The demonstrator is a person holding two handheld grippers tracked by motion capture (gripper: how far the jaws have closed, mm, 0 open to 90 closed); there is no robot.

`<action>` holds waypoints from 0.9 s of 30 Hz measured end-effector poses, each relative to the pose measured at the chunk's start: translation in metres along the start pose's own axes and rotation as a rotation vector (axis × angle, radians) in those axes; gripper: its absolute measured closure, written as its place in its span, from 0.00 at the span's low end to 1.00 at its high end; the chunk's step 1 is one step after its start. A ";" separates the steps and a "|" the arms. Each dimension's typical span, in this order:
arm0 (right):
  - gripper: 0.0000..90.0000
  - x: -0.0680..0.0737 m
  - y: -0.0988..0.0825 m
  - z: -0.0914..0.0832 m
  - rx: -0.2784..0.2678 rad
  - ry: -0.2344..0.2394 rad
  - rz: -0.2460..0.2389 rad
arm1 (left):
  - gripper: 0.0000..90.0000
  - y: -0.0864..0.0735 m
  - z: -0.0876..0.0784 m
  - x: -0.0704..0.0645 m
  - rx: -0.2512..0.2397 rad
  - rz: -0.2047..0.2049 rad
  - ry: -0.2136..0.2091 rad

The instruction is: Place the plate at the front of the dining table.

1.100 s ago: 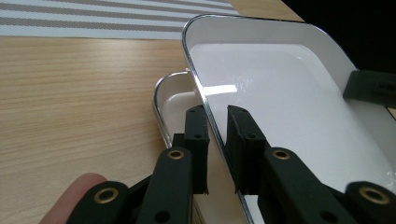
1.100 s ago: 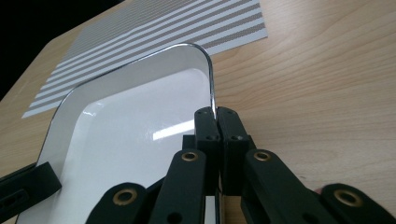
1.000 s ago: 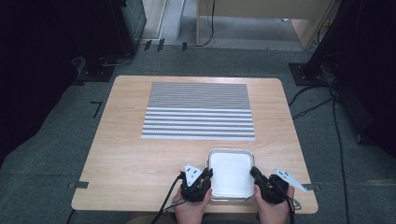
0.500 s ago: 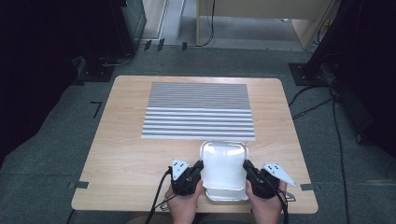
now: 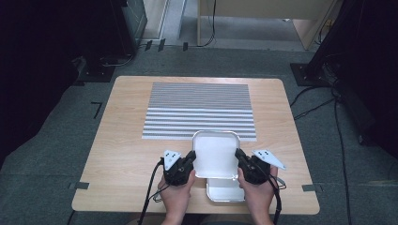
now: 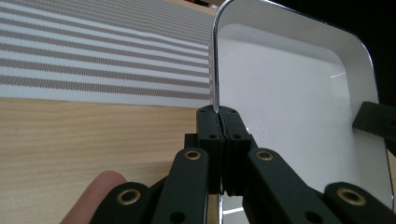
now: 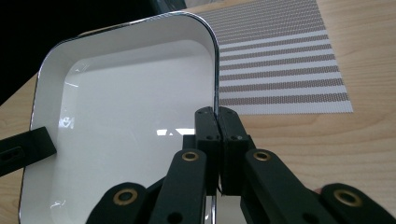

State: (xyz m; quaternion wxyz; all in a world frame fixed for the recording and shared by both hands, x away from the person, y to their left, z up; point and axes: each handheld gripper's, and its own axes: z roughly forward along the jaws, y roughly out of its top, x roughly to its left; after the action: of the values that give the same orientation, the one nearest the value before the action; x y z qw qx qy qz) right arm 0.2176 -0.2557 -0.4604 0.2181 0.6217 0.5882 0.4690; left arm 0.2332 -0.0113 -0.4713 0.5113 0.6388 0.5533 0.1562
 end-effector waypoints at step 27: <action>0.99 0.024 0.053 0.079 0.044 0.012 -0.054 | 1.00 0.052 0.043 0.048 0.006 -0.034 0.054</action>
State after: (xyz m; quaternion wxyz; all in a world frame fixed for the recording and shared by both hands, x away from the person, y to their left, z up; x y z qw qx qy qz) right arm 0.3084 -0.2229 -0.4456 0.2135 0.6074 0.6162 0.4537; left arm 0.3111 0.0167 -0.4639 0.4971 0.6263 0.5780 0.1630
